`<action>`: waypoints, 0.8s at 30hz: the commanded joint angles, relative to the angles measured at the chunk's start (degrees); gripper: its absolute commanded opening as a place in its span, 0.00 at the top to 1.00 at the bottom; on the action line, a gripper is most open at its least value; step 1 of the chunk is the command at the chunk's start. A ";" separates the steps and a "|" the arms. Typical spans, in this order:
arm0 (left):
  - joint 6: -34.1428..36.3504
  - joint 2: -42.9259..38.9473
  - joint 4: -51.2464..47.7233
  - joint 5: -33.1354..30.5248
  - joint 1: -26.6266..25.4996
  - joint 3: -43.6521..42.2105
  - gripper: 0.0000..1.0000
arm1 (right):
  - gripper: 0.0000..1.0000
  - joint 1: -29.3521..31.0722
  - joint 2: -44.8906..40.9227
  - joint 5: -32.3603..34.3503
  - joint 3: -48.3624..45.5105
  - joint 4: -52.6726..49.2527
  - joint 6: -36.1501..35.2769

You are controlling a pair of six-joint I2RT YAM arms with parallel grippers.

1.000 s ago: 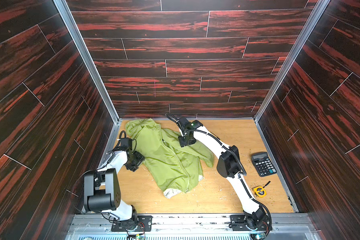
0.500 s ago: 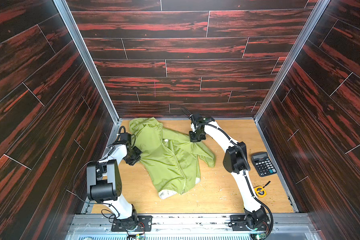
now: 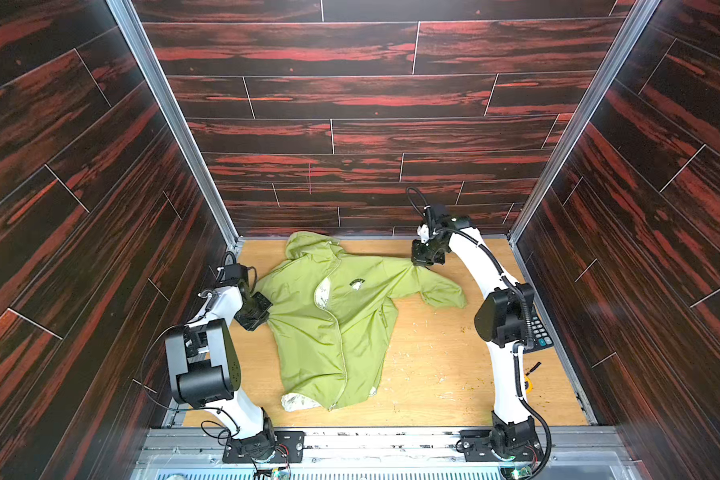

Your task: Zip up the jacket

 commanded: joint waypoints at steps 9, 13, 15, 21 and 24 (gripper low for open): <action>2.78 -0.33 -3.25 0.62 2.99 3.25 1.00 | 1.00 -3.23 -1.82 -0.53 0.14 -2.71 2.35; 3.02 -0.84 -3.49 0.50 3.06 3.18 0.97 | 1.00 -3.19 -1.67 -1.98 -0.16 -2.93 2.84; 3.29 -1.40 -3.89 0.98 3.02 3.35 0.84 | 0.95 -3.19 -2.38 -2.83 -0.61 -2.74 2.89; 3.97 -6.99 -5.96 0.11 2.99 4.48 0.50 | 0.56 -2.32 -6.50 -2.46 -1.64 -2.21 3.06; 4.93 -9.22 -6.10 0.42 2.99 5.40 0.45 | 0.48 -1.37 -8.18 -1.09 -2.19 -2.70 3.31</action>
